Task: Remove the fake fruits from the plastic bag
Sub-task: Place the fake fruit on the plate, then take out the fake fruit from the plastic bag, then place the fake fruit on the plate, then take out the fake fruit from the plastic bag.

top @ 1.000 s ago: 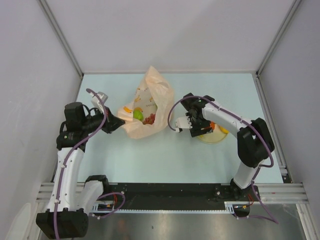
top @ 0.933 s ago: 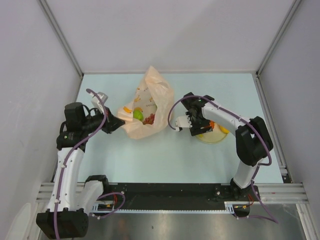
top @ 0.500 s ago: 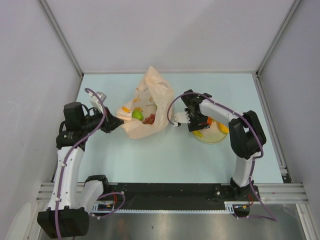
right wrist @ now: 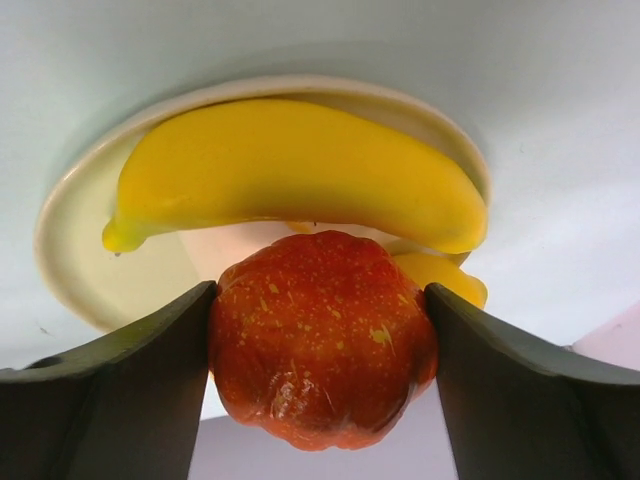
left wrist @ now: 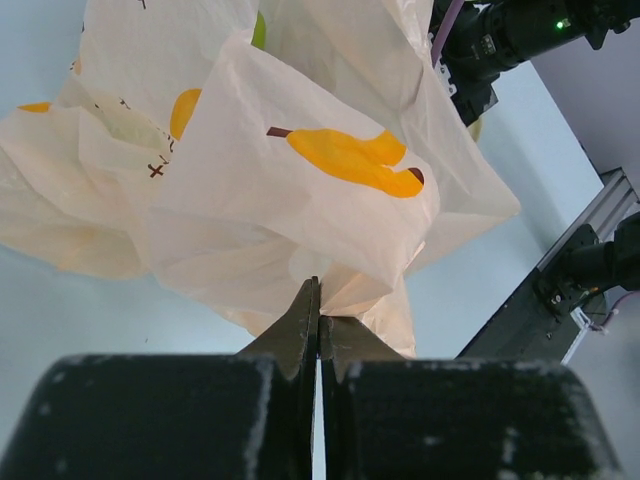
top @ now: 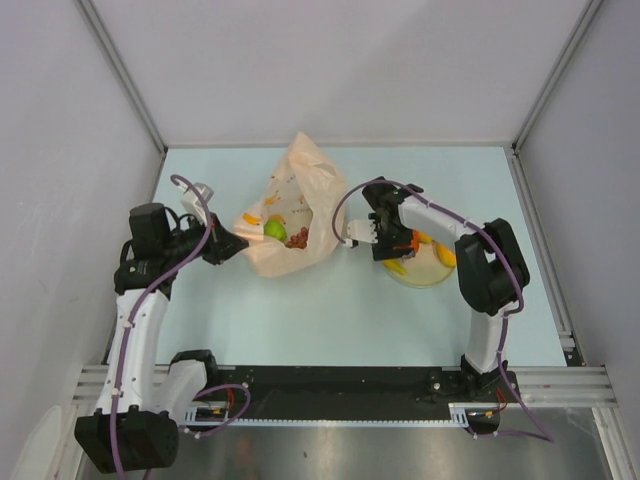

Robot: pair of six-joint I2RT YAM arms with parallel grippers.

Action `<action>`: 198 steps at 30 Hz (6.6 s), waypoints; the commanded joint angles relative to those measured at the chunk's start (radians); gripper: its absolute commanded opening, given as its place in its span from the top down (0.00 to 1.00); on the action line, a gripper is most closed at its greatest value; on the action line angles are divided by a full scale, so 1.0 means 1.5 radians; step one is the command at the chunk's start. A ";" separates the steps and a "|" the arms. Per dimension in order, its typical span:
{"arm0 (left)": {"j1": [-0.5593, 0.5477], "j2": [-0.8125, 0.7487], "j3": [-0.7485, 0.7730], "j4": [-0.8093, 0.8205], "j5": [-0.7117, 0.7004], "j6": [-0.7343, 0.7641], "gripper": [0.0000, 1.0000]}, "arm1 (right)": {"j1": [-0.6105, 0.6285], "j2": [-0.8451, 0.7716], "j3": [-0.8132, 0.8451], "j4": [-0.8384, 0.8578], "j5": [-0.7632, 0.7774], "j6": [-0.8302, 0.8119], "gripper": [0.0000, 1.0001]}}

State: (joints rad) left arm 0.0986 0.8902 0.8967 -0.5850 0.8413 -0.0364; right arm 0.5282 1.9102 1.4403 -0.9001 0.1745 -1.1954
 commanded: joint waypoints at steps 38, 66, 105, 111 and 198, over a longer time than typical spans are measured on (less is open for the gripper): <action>0.049 -0.094 0.071 0.002 0.033 -0.072 1.00 | 0.211 -0.040 -0.035 0.485 -0.363 0.497 0.73; 0.058 -0.047 0.048 -0.419 0.048 0.121 1.00 | 0.238 0.075 0.044 0.654 -0.123 0.790 0.23; 0.052 0.074 0.037 0.021 0.049 -0.111 1.00 | 0.067 -0.193 0.147 0.329 -0.643 0.627 0.53; 0.052 0.079 0.018 0.033 0.050 -0.124 1.00 | -0.036 -0.366 0.023 0.139 -0.530 0.464 0.52; 0.028 0.069 -0.012 0.089 0.083 -0.155 1.00 | 0.251 -0.349 -0.160 0.593 -0.395 0.390 0.36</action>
State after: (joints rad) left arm 0.1501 1.0279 0.8787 -0.4713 0.9279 -0.2649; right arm 0.8463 1.2591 1.1831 -0.2020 -0.3256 -0.8070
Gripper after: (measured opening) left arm 0.005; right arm 0.716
